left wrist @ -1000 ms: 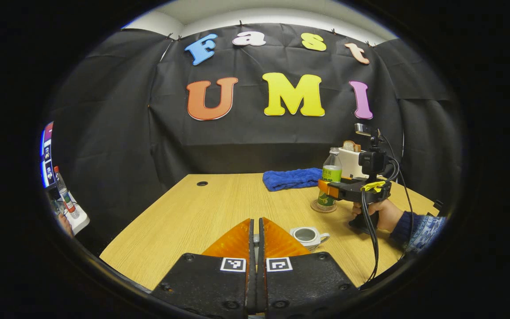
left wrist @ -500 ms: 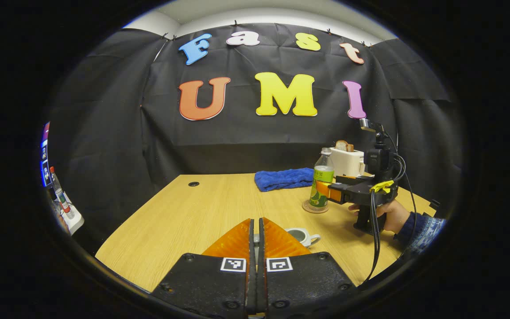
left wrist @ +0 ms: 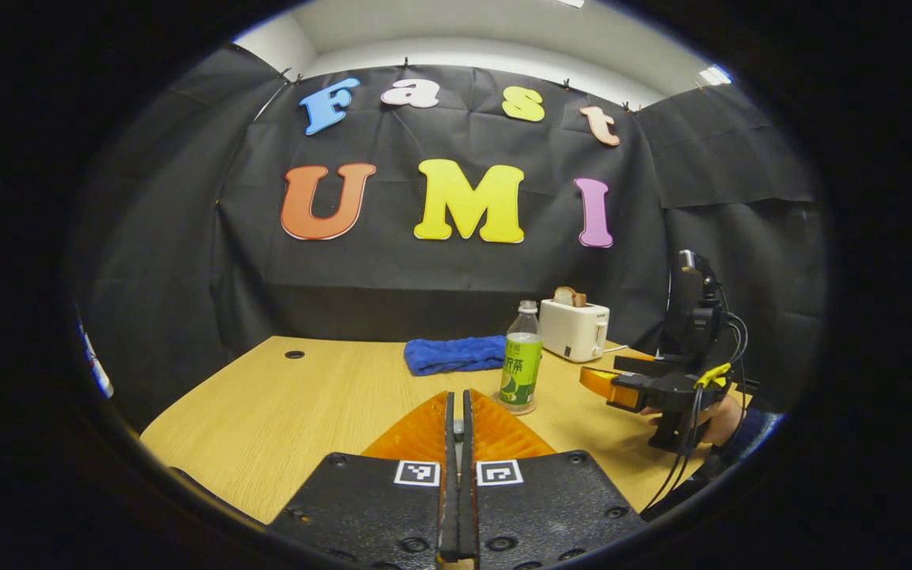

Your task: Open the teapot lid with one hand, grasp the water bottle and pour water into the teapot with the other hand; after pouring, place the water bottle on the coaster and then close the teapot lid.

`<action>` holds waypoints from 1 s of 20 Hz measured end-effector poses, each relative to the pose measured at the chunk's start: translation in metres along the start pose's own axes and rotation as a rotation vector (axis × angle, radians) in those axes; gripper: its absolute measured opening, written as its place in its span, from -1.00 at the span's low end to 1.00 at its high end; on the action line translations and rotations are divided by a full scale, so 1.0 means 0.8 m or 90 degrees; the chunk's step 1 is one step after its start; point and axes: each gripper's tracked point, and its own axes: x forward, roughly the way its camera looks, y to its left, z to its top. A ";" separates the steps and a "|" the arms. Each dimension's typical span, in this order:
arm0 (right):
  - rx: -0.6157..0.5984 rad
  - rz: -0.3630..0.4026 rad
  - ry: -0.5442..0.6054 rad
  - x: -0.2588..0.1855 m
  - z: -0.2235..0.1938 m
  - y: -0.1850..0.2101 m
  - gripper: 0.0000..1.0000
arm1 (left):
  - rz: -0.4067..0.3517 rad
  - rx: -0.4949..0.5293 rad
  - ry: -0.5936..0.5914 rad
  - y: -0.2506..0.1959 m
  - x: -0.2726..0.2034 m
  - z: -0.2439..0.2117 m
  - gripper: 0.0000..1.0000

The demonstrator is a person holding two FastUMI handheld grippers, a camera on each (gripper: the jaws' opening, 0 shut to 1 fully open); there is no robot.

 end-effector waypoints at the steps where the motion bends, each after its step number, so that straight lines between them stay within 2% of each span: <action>1: -0.002 -0.008 -0.003 -0.014 -0.004 -0.011 0.89 | -0.007 0.002 -0.012 -0.009 0.005 0.002 -0.94; 5: 0.012 -0.051 -0.014 -0.088 -0.007 -0.043 0.91 | -0.002 0.005 -0.034 -0.025 0.026 -0.002 -0.94; 10: -0.061 -0.056 -0.068 -0.163 0.005 -0.047 0.87 | 0.039 0.010 -0.040 -0.021 0.046 -0.027 -0.93; 12: -0.084 -0.048 -0.077 -0.175 0.002 -0.048 0.89 | 0.052 0.009 -0.022 -0.017 0.060 -0.050 -0.93; 15: -0.057 -0.018 -0.067 -0.175 -0.005 -0.033 0.89 | 0.091 0.034 0.018 -0.001 0.076 -0.081 -0.93; 16: -0.054 -0.007 -0.065 -0.177 -0.008 -0.027 0.96 | 0.097 0.046 0.023 0.001 0.077 -0.086 -0.93; 20: -0.058 -0.011 -0.064 -0.174 -0.011 -0.032 0.91 | 0.100 0.058 0.038 0.003 0.082 -0.103 -0.92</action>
